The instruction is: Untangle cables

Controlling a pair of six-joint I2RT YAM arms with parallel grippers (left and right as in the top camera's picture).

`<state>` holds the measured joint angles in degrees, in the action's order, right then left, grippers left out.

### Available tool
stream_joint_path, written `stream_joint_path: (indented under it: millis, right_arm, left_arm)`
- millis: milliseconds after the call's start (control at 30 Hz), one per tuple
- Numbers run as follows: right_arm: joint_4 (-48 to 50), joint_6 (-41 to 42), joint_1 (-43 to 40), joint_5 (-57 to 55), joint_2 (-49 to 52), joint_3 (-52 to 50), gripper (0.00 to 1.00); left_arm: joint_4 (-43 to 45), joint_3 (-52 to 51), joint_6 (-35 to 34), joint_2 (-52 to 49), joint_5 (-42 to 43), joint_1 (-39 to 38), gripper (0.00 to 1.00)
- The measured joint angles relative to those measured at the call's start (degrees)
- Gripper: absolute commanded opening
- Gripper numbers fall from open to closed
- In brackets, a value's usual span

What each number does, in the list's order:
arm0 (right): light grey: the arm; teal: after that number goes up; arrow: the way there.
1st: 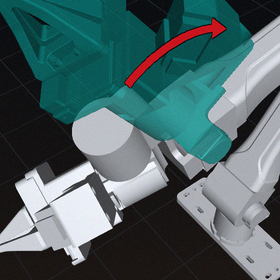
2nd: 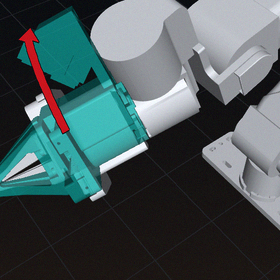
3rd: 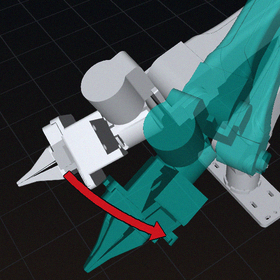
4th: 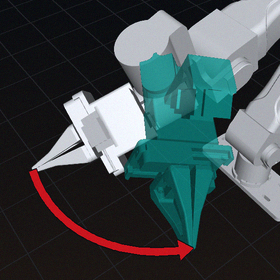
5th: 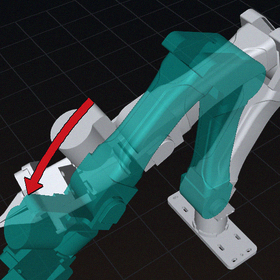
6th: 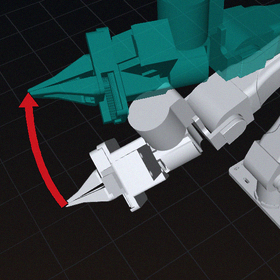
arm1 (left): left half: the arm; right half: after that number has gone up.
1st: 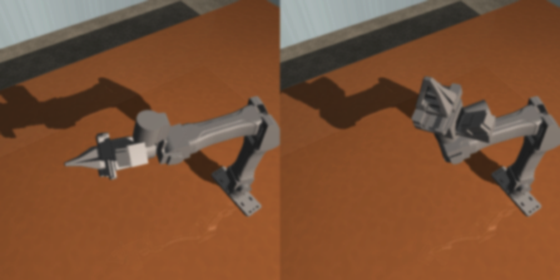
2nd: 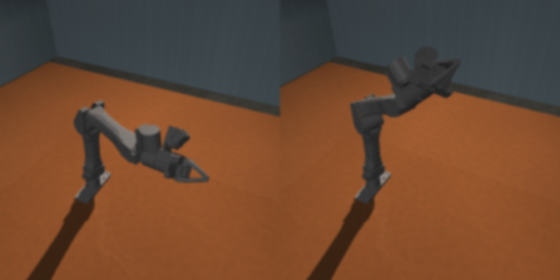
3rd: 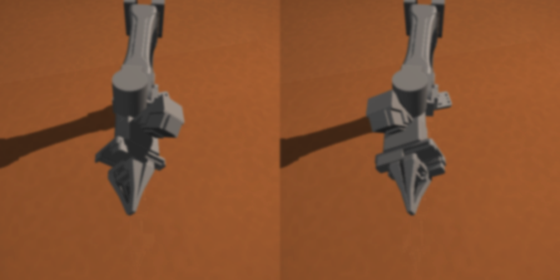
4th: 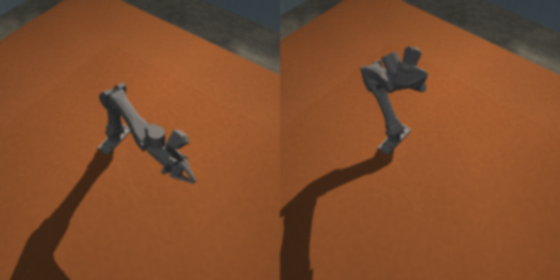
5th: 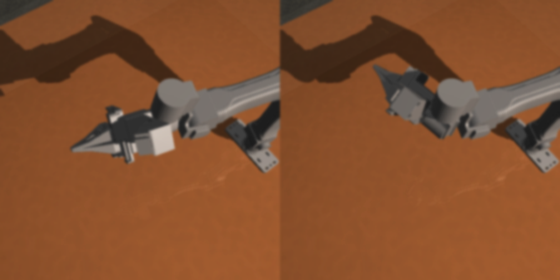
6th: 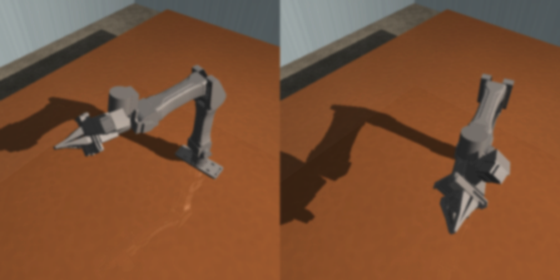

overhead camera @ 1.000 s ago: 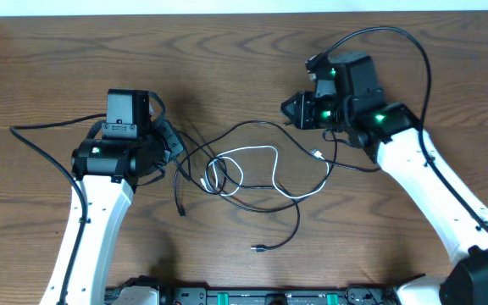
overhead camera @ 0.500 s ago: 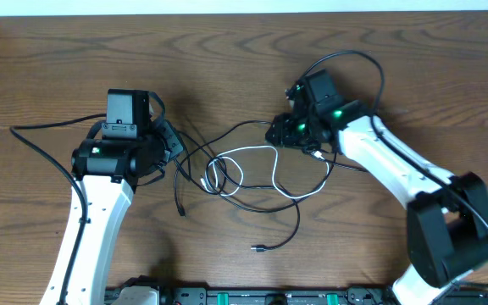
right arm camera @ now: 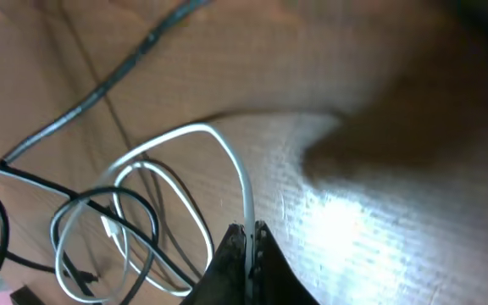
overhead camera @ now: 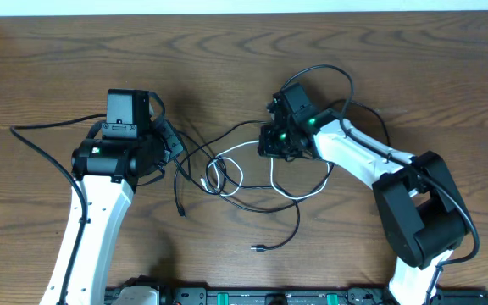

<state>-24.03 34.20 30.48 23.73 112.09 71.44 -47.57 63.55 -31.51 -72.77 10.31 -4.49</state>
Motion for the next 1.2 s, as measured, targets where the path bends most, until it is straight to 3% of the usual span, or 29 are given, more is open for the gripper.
stream_joint_path:
  millis: [233, 500, 800, 1000, 1200]
  right_arm:
    - [-0.2, -5.57, -3.87, 0.24, -6.47, -0.37, 0.01]
    - [-0.76, -9.44, -13.14, 0.46, -30.93, -0.37, 0.01]
    - [-2.12, -9.92, -27.82, 0.15, -49.2, -0.37, 0.01]
    - [-1.88, -9.86, -37.0, -0.48, -54.07, 0.94, 0.01]
    - [0.98, -9.05, -39.43, -0.15, -53.83, 5.77, 0.01]
  left_arm:
    - [0.02, 0.0, 0.0, 0.0, 0.0, 0.0, 0.08]
    - [0.02, 0.0, 0.0, 0.0, -2.51, 0.0, 0.07]
    - [0.02, 0.0, -0.02, 0.0, -10.64, 0.0, 0.07]
    - [0.0, 0.0, -0.02, 0.0, -13.29, 0.0, 0.08]
    - [0.02, 0.0, -0.02, 0.0, -13.92, 0.0, 0.07]
